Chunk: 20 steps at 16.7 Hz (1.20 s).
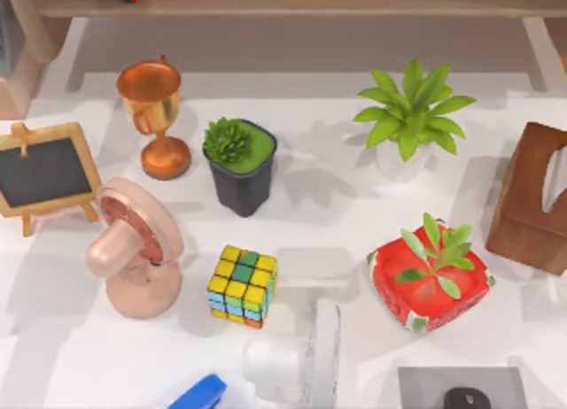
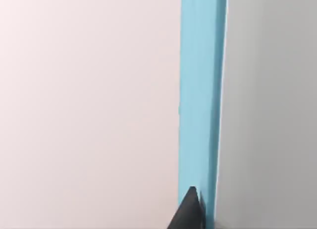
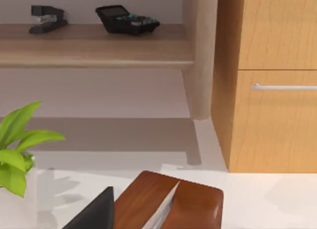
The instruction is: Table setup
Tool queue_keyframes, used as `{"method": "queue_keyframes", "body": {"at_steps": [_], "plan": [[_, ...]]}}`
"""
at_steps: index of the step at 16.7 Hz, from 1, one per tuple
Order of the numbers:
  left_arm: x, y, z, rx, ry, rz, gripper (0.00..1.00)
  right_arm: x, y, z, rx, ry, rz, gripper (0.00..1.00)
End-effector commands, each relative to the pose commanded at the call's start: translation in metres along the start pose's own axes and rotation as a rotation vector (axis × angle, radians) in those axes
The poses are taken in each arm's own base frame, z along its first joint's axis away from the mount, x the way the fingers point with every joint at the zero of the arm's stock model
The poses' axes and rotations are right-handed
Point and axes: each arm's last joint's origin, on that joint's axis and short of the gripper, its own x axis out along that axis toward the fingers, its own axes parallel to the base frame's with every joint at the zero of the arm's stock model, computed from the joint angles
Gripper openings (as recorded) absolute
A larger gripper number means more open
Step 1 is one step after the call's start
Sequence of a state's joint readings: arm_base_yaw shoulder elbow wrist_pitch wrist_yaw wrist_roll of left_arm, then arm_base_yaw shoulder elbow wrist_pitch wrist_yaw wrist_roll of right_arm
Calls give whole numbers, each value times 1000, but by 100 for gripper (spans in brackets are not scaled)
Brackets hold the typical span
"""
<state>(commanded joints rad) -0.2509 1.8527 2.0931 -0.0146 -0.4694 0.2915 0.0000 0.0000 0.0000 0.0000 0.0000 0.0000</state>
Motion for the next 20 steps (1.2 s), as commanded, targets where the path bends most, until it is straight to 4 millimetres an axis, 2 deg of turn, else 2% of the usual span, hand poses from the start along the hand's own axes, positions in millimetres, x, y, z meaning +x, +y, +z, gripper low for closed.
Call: {"method": "queue_keyframes", "body": {"at_steps": [3, 6, 9, 12, 14, 16, 18, 20], "plan": [[28, 79, -44, 229, 52, 131, 0, 0, 0, 0, 0, 0, 0, 100], [42, 159, -115, 487, 199, 205, 0, 0, 0, 0, 0, 0, 0, 100], [31, 233, -200, 716, 396, 194, 0, 0, 0, 0, 0, 0, 0, 100], [-3, 285, -280, 888, 568, 97, 0, 0, 0, 0, 0, 0, 0, 100], [-30, 303, -322, 977, 633, -3, 0, 0, 0, 0, 0, 0, 0, 100], [-53, 306, -351, 1057, 639, -117, 0, 0, 0, 0, 0, 0, 0, 100], [-67, 297, -366, 1139, 576, -230, 0, 0, 0, 0, 0, 0, 0, 100], [-69, 279, -371, 1223, 457, -334, 0, 0, 0, 0, 0, 0, 0, 100]]}}
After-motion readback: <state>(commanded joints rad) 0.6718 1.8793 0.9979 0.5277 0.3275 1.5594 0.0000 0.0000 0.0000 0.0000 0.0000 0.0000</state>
